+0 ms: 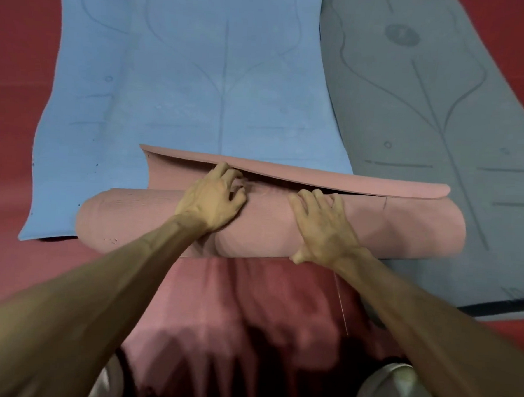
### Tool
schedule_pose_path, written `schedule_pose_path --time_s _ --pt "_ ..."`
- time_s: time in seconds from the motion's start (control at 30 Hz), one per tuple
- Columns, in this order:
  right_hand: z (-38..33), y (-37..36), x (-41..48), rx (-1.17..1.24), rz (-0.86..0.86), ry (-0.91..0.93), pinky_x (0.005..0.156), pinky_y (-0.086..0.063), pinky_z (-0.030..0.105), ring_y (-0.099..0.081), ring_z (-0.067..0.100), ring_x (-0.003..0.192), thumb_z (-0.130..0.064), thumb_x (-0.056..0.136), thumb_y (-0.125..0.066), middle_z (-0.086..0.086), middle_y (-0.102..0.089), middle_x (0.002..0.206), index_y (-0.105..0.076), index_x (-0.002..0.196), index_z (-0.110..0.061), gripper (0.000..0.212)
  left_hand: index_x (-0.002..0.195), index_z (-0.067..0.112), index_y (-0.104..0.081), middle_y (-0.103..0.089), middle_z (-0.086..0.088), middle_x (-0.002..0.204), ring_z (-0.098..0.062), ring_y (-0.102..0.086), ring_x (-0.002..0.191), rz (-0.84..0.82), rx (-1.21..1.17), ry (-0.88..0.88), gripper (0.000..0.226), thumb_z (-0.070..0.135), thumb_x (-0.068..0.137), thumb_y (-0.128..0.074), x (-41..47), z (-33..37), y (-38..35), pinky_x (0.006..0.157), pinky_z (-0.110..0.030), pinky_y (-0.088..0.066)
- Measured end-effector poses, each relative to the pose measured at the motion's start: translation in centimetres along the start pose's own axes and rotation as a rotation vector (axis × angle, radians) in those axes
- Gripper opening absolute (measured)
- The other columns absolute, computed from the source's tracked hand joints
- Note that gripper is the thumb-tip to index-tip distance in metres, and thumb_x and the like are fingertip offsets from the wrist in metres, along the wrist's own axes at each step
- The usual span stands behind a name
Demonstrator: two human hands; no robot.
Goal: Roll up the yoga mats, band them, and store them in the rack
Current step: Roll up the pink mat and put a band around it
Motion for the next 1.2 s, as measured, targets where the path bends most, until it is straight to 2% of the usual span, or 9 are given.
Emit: schedule_pose_path --time_s 0.13,0.33,0.43,0.6,0.73,0.83,0.97,1.13,1.2 --pt "0.3 1.1 0.7 0.057 -0.07 -0.006 0.1 -0.031 0.048 -0.041 0.025 0.121 -0.056 0.047 -0.083 0.003 -0.043 0.134 -0.029 0.142 -0.014 0.117 0.127 0.019 -0.056 -0.037 0.009 0.145 -0.017 -0.049 0.124 0.032 -0.065 0.028 0.04 0.038 0.093 -0.047 -2.0 0.2 0.3 0.099 -0.039 -0.04" --pt "-0.2 1.2 -1.5 0.169 -0.116 -0.021 0.094 -0.035 0.044 -0.046 0.023 0.114 -0.062 0.047 -0.08 -0.001 -0.05 0.125 -0.033 0.139 -0.016 0.113 0.14 0.019 -0.046 -0.032 0.006 0.153 -0.007 -0.028 0.139 -0.04 0.057 -0.01 0.072 0.052 0.081 -0.02 -5.7 1.8 -0.3 0.115 -0.031 -0.01" --pt "-0.5 0.6 -2.8 0.249 -0.171 -0.005 0.097 -0.035 0.044 -0.047 0.022 0.117 -0.064 0.046 -0.079 -0.002 -0.05 0.128 -0.036 0.137 -0.018 0.111 0.142 0.019 -0.041 -0.041 0.002 0.145 -0.012 -0.032 0.136 -0.062 0.17 -0.016 0.084 0.054 0.078 0.0 -7.6 2.3 -1.0 0.114 -0.032 -0.011" --pt "-0.8 -0.3 -4.7 0.292 -0.146 0.049 0.111 -0.02 0.04 -0.036 0.019 0.129 -0.072 0.054 -0.075 -0.003 -0.039 0.142 -0.023 0.15 -0.019 0.122 0.146 0.019 -0.032 -0.038 0.001 0.147 -0.018 -0.03 0.137 -0.104 0.312 -0.015 0.084 0.051 0.081 0.01 -9.6 1.8 -2.6 0.115 -0.035 -0.014" --pt "-0.2 -0.4 -5.4 0.359 -0.009 0.085 0.114 -0.013 0.033 -0.032 0.018 0.135 -0.075 0.064 -0.065 0.0 -0.036 0.146 -0.029 0.149 -0.017 0.109 0.141 0.02 -0.039 -0.045 0.001 0.14 -0.019 -0.037 0.131 -0.081 0.32 -0.024 0.082 0.052 0.082 0.008 -8.2 1.9 -2.3 0.111 -0.035 -0.02" --pt "0.7 -0.2 -4.9 0.471 0.215 0.033 0.108 -0.029 0.039 -0.047 0.027 0.121 -0.075 0.068 -0.053 0.006 -0.047 0.132 -0.048 0.136 -0.013 0.092 0.132 0.02 -0.046 -0.049 0.0 0.132 -0.019 -0.043 0.125 -0.013 0.276 -0.044 0.074 0.053 0.086 0.001 -6.3 2.1 -1.8 0.106 -0.036 -0.027" --pt "2.1 0.1 -3.6 0.505 0.46 -0.192 0.1 -0.038 0.044 -0.043 0.029 0.114 -0.061 0.082 -0.049 0.015 -0.046 0.128 -0.049 0.131 -0.009 0.071 0.13 0.014 -0.047 -0.049 -0.005 0.132 -0.022 -0.044 0.124 0.063 0.272 -0.078 0.064 0.049 0.091 -0.01 -5.1 2.2 -1.5 0.103 -0.038 -0.031" --pt "3.3 0.0 -0.4 0.348 0.333 -0.311 0.112 -0.021 0.053 -0.035 0.028 0.134 -0.065 0.086 -0.034 0.012 -0.042 0.141 -0.044 0.138 -0.013 0.074 0.122 0.013 -0.05 -0.048 -0.006 0.123 -0.024 -0.048 0.113 0.115 0.252 -0.119 0.053 0.043 0.091 -0.02 -2.6 2.2 -0.7 0.097 -0.037 -0.032" --pt "3.8 -0.5 0.5 0.351 0.22 -0.332 0.117 -0.007 0.053 -0.019 0.025 0.145 -0.068 0.088 -0.035 0.01 -0.031 0.153 -0.036 0.145 -0.015 0.077 0.119 0.01 -0.051 -0.049 -0.009 0.123 -0.025 -0.05 0.11 0.203 0.243 -0.157 0.043 0.034 0.092 -0.028 -2.3 2.4 -0.4 0.095 -0.037 -0.032"
Point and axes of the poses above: each hand's wrist, its own x-axis towards the middle knuckle, its own y-axis out of the back of the hand, z = x × y, the point moved 5 cm from there along x, towards the middle knuckle
